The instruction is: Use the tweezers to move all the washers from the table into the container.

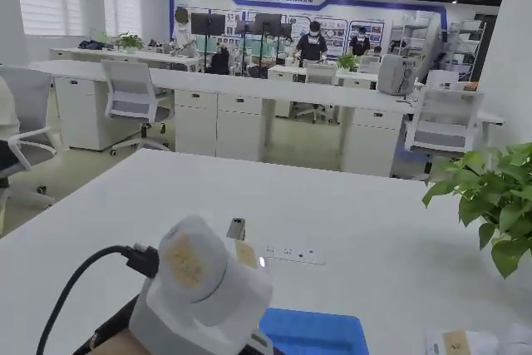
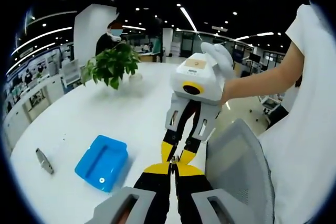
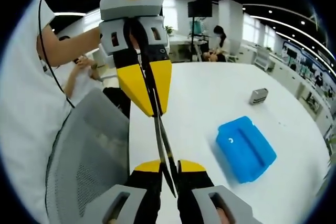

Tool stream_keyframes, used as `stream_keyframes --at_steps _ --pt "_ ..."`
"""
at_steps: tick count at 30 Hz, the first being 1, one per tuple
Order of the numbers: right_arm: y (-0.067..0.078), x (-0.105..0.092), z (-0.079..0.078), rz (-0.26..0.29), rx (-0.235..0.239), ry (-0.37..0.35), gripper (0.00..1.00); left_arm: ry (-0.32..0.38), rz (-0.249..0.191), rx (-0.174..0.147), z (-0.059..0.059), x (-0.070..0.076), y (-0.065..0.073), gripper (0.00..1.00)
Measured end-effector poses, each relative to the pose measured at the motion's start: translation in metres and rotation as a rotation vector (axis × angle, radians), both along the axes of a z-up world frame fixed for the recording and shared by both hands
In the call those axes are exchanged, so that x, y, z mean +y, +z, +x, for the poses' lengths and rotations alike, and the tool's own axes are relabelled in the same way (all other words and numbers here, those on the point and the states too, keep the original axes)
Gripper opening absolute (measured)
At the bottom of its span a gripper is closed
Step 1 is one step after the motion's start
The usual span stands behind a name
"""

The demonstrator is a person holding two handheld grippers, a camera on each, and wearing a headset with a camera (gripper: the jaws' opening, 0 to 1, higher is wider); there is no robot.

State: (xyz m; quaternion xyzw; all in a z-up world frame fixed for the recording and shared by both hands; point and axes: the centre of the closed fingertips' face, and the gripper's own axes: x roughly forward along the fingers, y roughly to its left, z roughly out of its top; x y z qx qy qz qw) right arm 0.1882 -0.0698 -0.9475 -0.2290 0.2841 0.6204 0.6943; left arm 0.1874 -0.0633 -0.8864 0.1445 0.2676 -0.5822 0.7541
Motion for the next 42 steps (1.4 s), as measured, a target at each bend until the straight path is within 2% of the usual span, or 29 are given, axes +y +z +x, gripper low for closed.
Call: stream_keyframes --at_steps 2,4,6,8,9,10,11,12,13,14,15,18,19,20,21,23,25,28,30,31,32,35,38,40,42 --pt "-0.005 -0.002 0.002 -0.024 -0.007 0.006 0.07 -0.007 0.033 0.007 -0.001 0.002 -0.011 0.00" --pt "-0.014 -0.005 0.005 -0.070 -0.036 0.032 0.07 -0.007 0.053 0.008 0.000 0.002 -0.021 0.00" --pt "-0.024 -0.006 0.009 -0.128 -0.067 0.045 0.08 -0.015 0.084 -0.005 0.001 0.004 -0.031 0.00" --pt "-0.034 -0.005 0.015 -0.156 -0.079 0.024 0.08 -0.026 0.149 -0.048 0.006 0.009 -0.048 0.00" --pt "-0.041 -0.006 0.020 -0.164 -0.047 -0.023 0.08 -0.034 0.174 -0.072 0.008 0.011 -0.055 0.00" --pt "-0.046 -0.005 0.019 -0.164 -0.008 -0.038 0.09 -0.042 0.196 -0.094 0.010 0.012 -0.062 0.00" --pt "-0.051 -0.005 0.023 -0.163 0.006 -0.054 0.09 -0.063 0.215 -0.116 0.012 0.012 -0.071 0.00" --pt "-0.059 -0.004 0.028 -0.160 -0.007 -0.060 0.09 -0.066 0.212 -0.123 0.012 0.011 -0.075 0.00" --pt "-0.065 -0.005 0.030 -0.158 0.002 -0.077 0.10 -0.057 0.223 -0.121 0.015 0.011 -0.082 0.00" --pt "-0.073 -0.005 0.031 -0.155 0.038 -0.125 0.10 -0.052 0.238 -0.113 0.017 0.012 -0.088 0.00" --pt "-0.078 -0.005 0.032 -0.156 0.046 -0.133 0.11 -0.053 0.258 -0.109 0.019 0.012 -0.095 0.00" --pt "-0.093 -0.007 0.038 -0.168 0.022 -0.172 0.12 -0.053 0.284 -0.115 0.025 0.012 -0.111 0.00" --pt "-0.099 -0.008 0.039 -0.187 0.015 -0.185 0.12 -0.055 0.295 -0.112 0.026 0.011 -0.118 0.00" --pt "-0.103 -0.009 0.039 -0.201 0.017 -0.188 0.12 -0.056 0.302 -0.108 0.026 0.011 -0.122 0.00" --pt "-0.110 -0.013 0.035 -0.238 0.049 -0.202 0.12 -0.062 0.308 -0.106 0.026 0.010 -0.127 0.00" --pt "-0.117 -0.013 0.037 -0.244 0.034 -0.213 0.12 -0.076 0.319 -0.105 0.024 0.009 -0.138 0.00" --pt "-0.122 -0.015 0.037 -0.256 0.036 -0.227 0.13 -0.094 0.342 -0.120 0.024 0.011 -0.148 0.00" --pt "-0.128 -0.016 0.036 -0.261 0.041 -0.246 0.14 -0.099 0.375 -0.112 0.023 0.012 -0.160 0.00" --pt "-0.131 -0.019 0.038 -0.275 0.022 -0.258 0.14 -0.101 0.413 -0.117 0.023 0.016 -0.170 0.00" --pt "-0.132 -0.021 0.038 -0.280 0.019 -0.260 0.14 -0.102 0.454 -0.110 0.021 0.023 -0.177 0.00" --pt "-0.133 -0.021 0.037 -0.280 0.029 -0.261 0.14 -0.112 0.445 -0.124 0.023 0.021 -0.180 0.00" --pt "-0.131 -0.024 0.037 -0.254 0.047 -0.295 0.16 -0.118 0.444 -0.137 0.023 0.023 -0.184 0.00" --pt "-0.121 -0.026 0.034 -0.215 0.055 -0.329 0.19 -0.141 0.460 -0.128 0.021 0.023 -0.187 0.00" --pt "-0.111 -0.028 0.032 -0.183 0.053 -0.355 0.21 -0.158 0.460 -0.136 0.021 0.021 -0.186 0.00" --pt "-0.099 -0.032 0.028 -0.146 0.041 -0.401 0.21 -0.169 0.478 -0.124 0.021 0.022 -0.189 0.00"
